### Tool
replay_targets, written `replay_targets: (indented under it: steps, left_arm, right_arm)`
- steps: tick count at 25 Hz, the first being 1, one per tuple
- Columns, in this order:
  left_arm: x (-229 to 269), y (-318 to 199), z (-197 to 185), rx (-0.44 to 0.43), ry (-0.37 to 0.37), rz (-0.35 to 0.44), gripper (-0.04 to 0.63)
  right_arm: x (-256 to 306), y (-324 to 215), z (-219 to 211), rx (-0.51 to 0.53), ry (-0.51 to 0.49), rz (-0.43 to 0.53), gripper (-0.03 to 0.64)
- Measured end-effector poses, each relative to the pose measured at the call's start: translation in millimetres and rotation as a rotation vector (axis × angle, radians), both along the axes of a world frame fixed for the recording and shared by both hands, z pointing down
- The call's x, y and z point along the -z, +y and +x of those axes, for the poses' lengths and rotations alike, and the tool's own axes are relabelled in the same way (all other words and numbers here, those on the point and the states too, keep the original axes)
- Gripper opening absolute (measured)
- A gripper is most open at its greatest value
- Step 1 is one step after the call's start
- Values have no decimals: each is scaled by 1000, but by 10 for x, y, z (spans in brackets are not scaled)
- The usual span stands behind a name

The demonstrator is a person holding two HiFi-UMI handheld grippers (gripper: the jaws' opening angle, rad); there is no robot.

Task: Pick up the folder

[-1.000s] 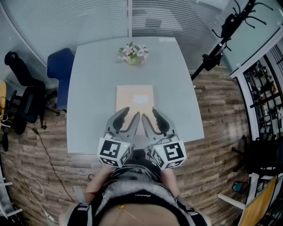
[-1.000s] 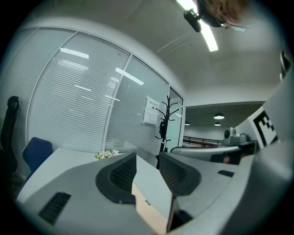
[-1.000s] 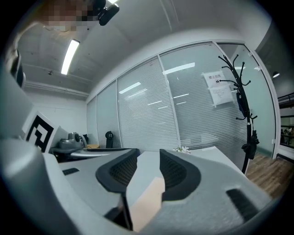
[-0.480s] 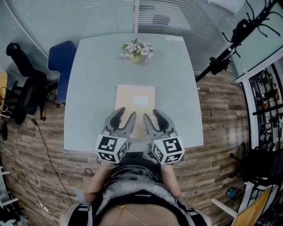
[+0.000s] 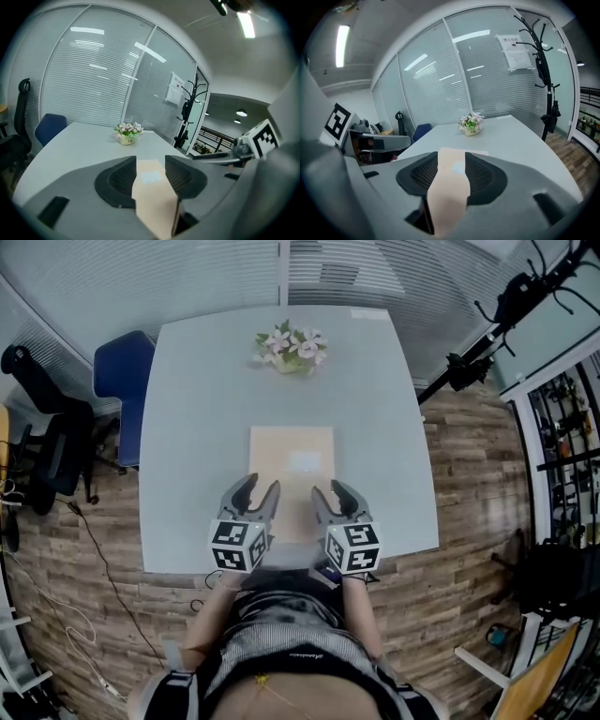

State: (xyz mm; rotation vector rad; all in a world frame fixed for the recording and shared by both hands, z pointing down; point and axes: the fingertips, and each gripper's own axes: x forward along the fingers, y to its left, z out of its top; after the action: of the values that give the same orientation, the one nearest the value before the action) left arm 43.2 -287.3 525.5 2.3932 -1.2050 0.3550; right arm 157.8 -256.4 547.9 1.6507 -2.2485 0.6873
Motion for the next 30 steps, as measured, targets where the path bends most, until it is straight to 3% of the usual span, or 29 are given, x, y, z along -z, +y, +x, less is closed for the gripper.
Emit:
replay_targets:
  steps: [4,9,15,17,21,25,30]
  left_arm:
    - [-350,-150,-125,19,-17,-73,170]
    - [-953,-267,-319,36,-35,-222,211]
    - [-1574,-333,-423,26,-40,-378,268]
    - [-1716,-314,-396,23,-8,-432,279]
    - [-1967,-231,-316,31,132,-555,284]
    - [-2011,-226,-349,48,167,-570,282]
    - [-1958,-235,-368,68,86,-516,268]
  right_arm:
    - [-363,-72,133,-43,21,-81,193]
    - [-867,-140,253,-99,-10,-187,242]
    - [-1453,-186,356,-156,-141,-315,319]
    - [-1581,-170,405,-183,-180,-342,328]
    - [-1777,-137,403,-199,-263,-385,333]
    - [-1831,-127,367,-180,-314,-388,321]
    - [-1792,-128,372,-179,-265,-375,299]
